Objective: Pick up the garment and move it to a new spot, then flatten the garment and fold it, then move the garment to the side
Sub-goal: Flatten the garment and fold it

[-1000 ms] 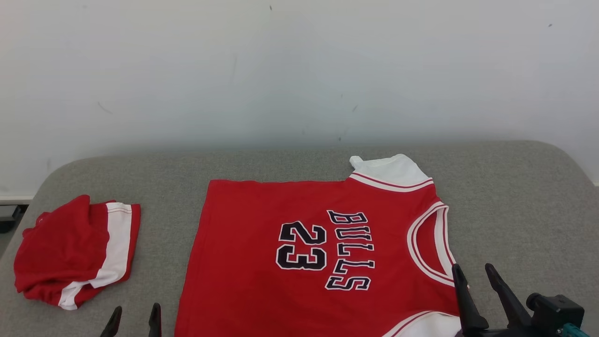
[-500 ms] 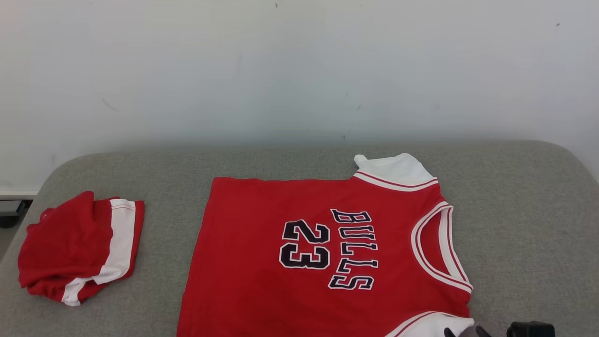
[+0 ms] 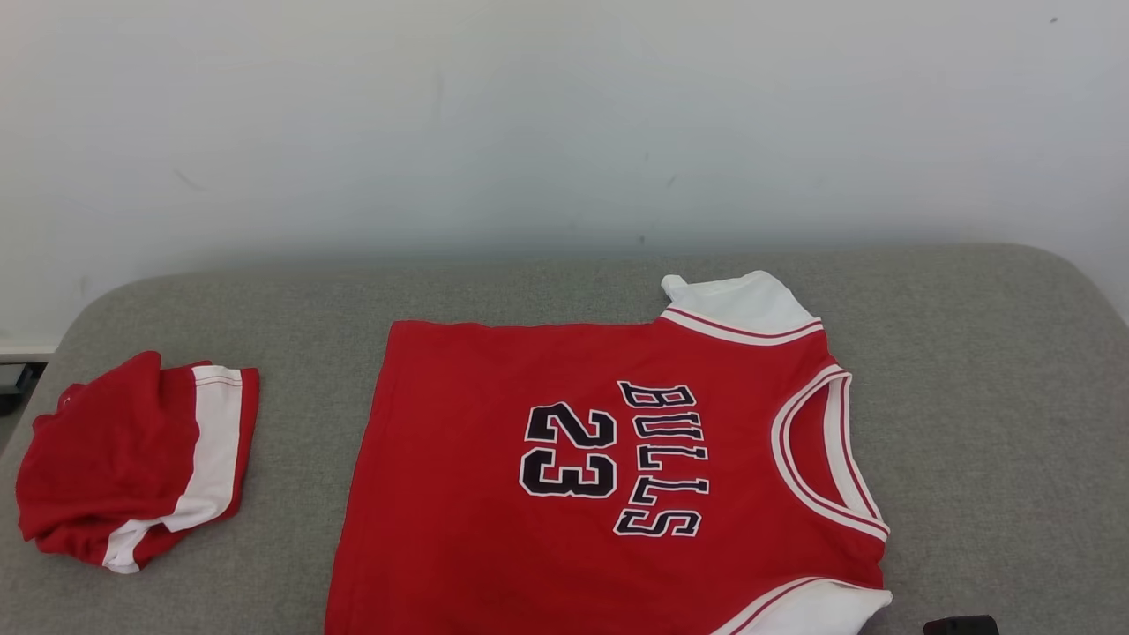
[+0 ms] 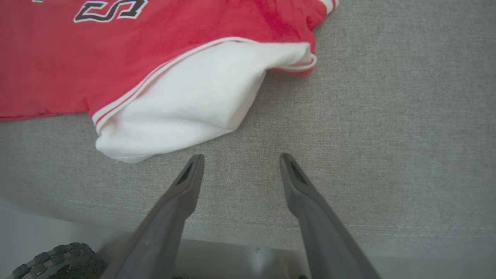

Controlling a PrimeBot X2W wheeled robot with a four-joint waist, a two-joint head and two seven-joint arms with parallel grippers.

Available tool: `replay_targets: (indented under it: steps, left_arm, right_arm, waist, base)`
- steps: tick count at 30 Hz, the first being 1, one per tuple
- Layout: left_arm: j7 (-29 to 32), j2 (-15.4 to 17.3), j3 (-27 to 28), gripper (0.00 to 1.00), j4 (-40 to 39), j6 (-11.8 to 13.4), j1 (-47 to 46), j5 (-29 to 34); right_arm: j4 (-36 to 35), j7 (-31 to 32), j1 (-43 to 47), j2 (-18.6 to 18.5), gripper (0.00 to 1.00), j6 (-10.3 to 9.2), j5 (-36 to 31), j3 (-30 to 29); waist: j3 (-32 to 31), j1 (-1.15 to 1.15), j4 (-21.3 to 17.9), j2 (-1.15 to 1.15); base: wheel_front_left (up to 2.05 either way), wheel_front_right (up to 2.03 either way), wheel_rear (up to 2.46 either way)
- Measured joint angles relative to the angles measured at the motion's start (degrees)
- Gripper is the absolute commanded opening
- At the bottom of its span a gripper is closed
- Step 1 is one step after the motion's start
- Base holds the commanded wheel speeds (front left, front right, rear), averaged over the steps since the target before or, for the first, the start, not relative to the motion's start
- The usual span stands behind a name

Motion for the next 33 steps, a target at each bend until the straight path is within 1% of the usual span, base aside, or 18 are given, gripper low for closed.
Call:
replay_targets:
  steps: [8, 10, 11, 13, 17, 27, 33]
  left_arm:
    - [0.5, 1.0, 0.7, 1.00, 3.2, -0.1, -4.1, 0.0]
    - [0.6, 1.1, 0.4, 1.00, 4.2, -1.1, -5.9, 0.0]
    - [0.6, 1.1, 0.2, 1.00, 4.6, -1.2, -6.5, 0.0]
    - [0.7, 1.0, -0.1, 1.00, 5.5, -1.6, -7.4, 0.0]
    - [0.7, 0.6, -0.5, 1.00, 7.0, -2.1, -8.3, 0.0]
    - [0.2, 0.0, -1.4, 1.00, 8.8, -2.6, -9.2, 0.0]
    - [-0.3, -0.4, -1.9, 1.00, 9.8, -2.6, -10.3, 0.4]
  right_arm:
    - [2.6, 2.4, -1.3, 0.3, 1.00, -0.45, -0.6, -0.5]
    - [3.0, 2.4, -2.5, 0.7, 1.00, -0.53, -1.2, -0.8]
    - [3.2, 2.3, -3.1, 0.7, 1.00, -0.54, -1.7, -0.9]
    - [3.4, 2.2, -3.7, 1.0, 1.00, -0.93, -2.5, -1.3]
    - [4.5, 2.1, -4.2, 1.7, 1.00, -0.94, -2.8, -1.6]
    - [7.0, 1.8, -4.5, 2.4, 1.00, -0.96, -4.1, -2.1]
    - [8.6, 0.6, -6.5, 2.9, 1.00, -0.96, -4.9, -2.1]
  waist:
    - [0.6, 0.00, 0.2, 0.00]
    - [0.8, 0.00, 0.3, 0.00]
    - [0.9, 0.00, 0.3, 0.00]
    - [1.0, 0.00, 0.2, 0.00]
    - [1.1, 0.01, 0.0, 0.00]
    - [1.5, 0.00, -0.2, 0.00]
    - [1.6, 0.00, -0.1, 0.00]
  base:
    - [0.00, 0.00, 0.00]
    - [0.00, 0.00, 0.00]
    - [0.00, 0.00, 0.00]
    - [0.00, 0.00, 0.00]
    - [0.00, 0.00, 0.00]
    - [0.00, 0.00, 0.00]
    - [0.00, 0.00, 0.00]
